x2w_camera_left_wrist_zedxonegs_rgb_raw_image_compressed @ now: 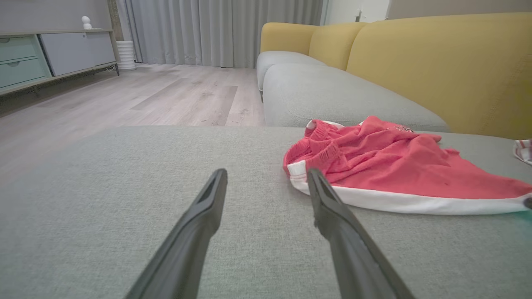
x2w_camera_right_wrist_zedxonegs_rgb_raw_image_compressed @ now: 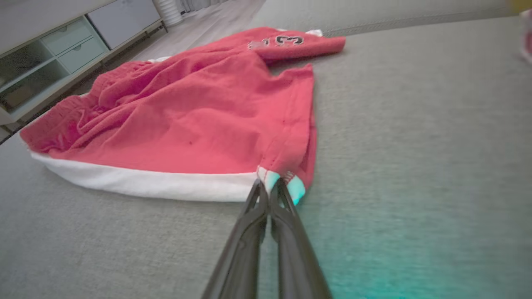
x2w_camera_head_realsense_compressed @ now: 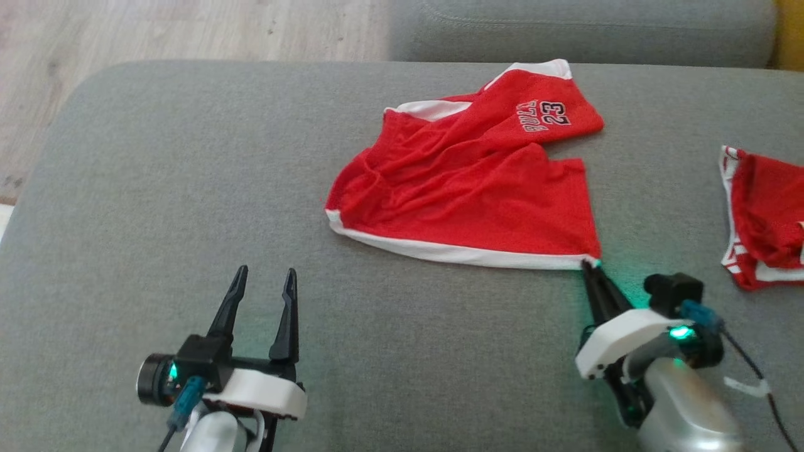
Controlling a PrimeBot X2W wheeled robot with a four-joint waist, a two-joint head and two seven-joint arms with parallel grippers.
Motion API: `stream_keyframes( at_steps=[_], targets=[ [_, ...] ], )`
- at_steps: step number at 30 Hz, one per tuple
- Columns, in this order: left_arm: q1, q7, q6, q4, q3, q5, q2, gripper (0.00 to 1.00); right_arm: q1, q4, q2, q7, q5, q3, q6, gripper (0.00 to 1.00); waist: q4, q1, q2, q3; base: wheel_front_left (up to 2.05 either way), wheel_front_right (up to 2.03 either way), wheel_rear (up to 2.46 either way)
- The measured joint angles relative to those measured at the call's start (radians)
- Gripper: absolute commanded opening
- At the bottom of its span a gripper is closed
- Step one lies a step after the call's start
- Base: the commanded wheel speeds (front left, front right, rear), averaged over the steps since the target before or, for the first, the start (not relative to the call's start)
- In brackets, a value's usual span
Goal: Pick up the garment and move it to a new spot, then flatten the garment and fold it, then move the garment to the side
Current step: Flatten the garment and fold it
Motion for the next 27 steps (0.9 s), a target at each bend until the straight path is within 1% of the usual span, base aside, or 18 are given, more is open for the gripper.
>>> stream_keyframes(
  at_steps=[4, 8, 12, 15, 20, 23, 27],
  targets=[
    [0.001, 0.000, -0.013, -0.001, -0.001, 0.001, -0.001, 1.00, 0.003, -0.026, -0.027, 0.000, 0.000, -0.032, 0.000, 0.00, -0.022, 0.0000, 0.0000, -0.010, 0.00, 0.00, 0.00],
    [0.001, 0.000, -0.017, -0.001, -0.001, 0.009, -0.001, 1.00, 0.016, -0.051, -0.045, 0.000, -0.004, -0.058, 0.000, 0.00, -0.039, 0.0000, 0.0000, -0.013, 0.00, 0.00, 0.00],
    [-0.002, 0.000, -0.043, -0.001, -0.015, 0.018, -0.001, 1.00, 0.030, -0.059, -0.054, -0.001, -0.012, -0.094, 0.000, 0.00, -0.049, 0.0001, 0.0000, -0.001, 0.00, 0.00, 0.00],
    [-0.017, 0.000, -0.067, 0.017, -0.057, 0.039, 0.003, 1.00, 0.031, -0.072, -0.054, -0.001, -0.025, -0.099, 0.000, 0.00, -0.055, -0.0001, 0.0000, 0.009, 0.00, 0.00, 0.00],
    [-0.094, 0.001, -0.084, 0.109, -0.120, 0.053, 0.013, 1.00, 0.028, -0.084, -0.050, -0.001, -0.033, -0.094, 0.000, 0.00, -0.068, 0.0000, 0.0000, 0.036, 0.00, 0.00, 0.00],
    [-0.166, 0.006, -0.093, 0.175, -0.155, 0.060, 0.020, 1.00, 0.018, -0.091, -0.050, -0.001, -0.037, -0.086, 0.000, 0.00, -0.079, 0.0000, 0.0000, 0.055, 0.00, 0.00, 0.00],
    [-0.275, 0.008, -0.094, 0.244, -0.208, 0.061, 0.033, 1.00, 0.007, -0.096, -0.050, -0.001, -0.037, -0.081, 0.000, 0.00, -0.095, 0.0001, 0.0000, 0.080, 0.00, 0.00, 0.00]
  ],
)
